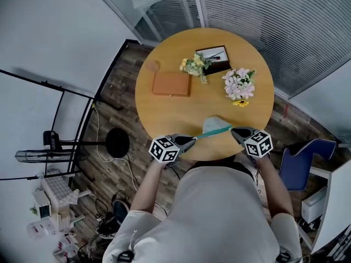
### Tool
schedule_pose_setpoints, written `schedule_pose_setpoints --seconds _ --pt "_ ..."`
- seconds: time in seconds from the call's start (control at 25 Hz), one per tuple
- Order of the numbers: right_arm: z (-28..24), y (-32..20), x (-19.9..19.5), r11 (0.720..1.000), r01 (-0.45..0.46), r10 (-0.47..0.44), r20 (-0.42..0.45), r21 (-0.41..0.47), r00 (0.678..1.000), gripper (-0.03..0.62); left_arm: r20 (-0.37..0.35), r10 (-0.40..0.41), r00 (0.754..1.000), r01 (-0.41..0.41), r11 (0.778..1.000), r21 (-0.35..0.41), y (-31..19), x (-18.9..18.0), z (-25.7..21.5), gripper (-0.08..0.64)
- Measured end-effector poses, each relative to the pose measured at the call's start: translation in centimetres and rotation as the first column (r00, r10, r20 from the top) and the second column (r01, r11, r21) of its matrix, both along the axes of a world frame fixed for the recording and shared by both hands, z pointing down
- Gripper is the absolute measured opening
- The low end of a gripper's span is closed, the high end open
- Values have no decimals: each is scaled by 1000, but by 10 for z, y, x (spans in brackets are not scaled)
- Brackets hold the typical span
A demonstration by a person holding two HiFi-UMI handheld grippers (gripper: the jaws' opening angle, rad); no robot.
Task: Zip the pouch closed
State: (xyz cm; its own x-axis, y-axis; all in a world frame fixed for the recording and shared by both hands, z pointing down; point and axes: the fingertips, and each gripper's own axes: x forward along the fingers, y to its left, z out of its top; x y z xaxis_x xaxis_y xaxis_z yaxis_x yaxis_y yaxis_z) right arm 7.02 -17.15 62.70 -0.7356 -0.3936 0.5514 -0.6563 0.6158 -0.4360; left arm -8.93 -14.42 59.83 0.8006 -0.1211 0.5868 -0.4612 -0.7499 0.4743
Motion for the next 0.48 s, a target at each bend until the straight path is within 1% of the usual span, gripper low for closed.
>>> schedule_pose_setpoints --seconds 0.36,0.48 --pt "5 3 -5 1000 17 -17 -11 0 1000 5 3 -48 999 48 999 13 4 -4 4 26" --pt "8 6 -8 1000 11 -11 -14 -16 1000 5 23 -56 998 55 998 17 6 -6 6 28"
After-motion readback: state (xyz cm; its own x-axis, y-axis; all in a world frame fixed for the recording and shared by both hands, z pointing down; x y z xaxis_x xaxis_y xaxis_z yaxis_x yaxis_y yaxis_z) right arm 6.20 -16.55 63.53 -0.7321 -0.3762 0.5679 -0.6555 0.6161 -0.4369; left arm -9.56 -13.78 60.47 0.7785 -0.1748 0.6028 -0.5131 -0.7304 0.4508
